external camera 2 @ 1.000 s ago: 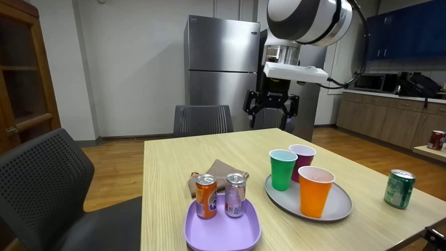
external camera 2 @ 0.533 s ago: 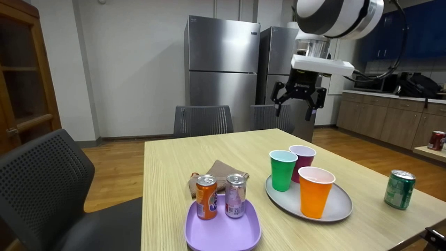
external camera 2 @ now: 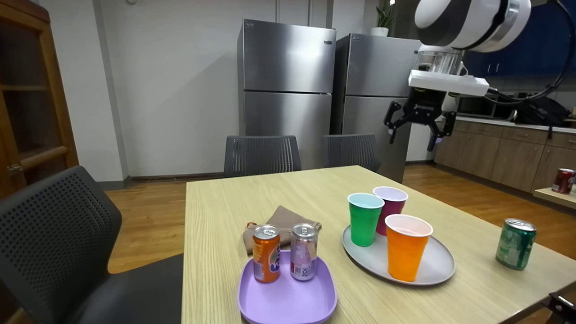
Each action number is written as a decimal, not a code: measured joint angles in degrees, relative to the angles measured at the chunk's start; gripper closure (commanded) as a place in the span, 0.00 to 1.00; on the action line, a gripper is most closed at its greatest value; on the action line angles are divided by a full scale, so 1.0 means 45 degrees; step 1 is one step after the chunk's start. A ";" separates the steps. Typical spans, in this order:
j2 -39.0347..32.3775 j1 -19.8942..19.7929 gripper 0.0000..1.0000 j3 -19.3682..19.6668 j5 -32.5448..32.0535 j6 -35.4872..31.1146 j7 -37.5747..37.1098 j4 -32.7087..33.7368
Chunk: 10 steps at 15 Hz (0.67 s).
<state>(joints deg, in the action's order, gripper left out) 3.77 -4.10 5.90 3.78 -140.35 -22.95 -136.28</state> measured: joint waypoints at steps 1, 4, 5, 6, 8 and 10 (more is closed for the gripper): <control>0.0000 -0.0146 0.00 0.0120 0.0000 0.0000 0.0000 0.0000; 0.0000 -0.0536 0.00 0.0471 0.0000 0.0000 -0.0007 0.0000; 0.0000 -0.0654 0.00 0.0574 -0.0001 0.0000 -0.0010 -0.0001; 0.0000 -0.0777 0.00 0.0677 -0.0003 0.0000 -0.0011 -0.0003; -0.0001 -0.1000 0.00 0.0885 -0.0004 0.0000 -0.0013 -0.0009; -0.0003 -0.1223 0.00 0.1078 -0.0007 0.0000 -0.0013 -0.0026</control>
<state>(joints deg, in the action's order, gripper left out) 3.75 -9.60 10.75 3.75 -140.35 -23.01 -136.40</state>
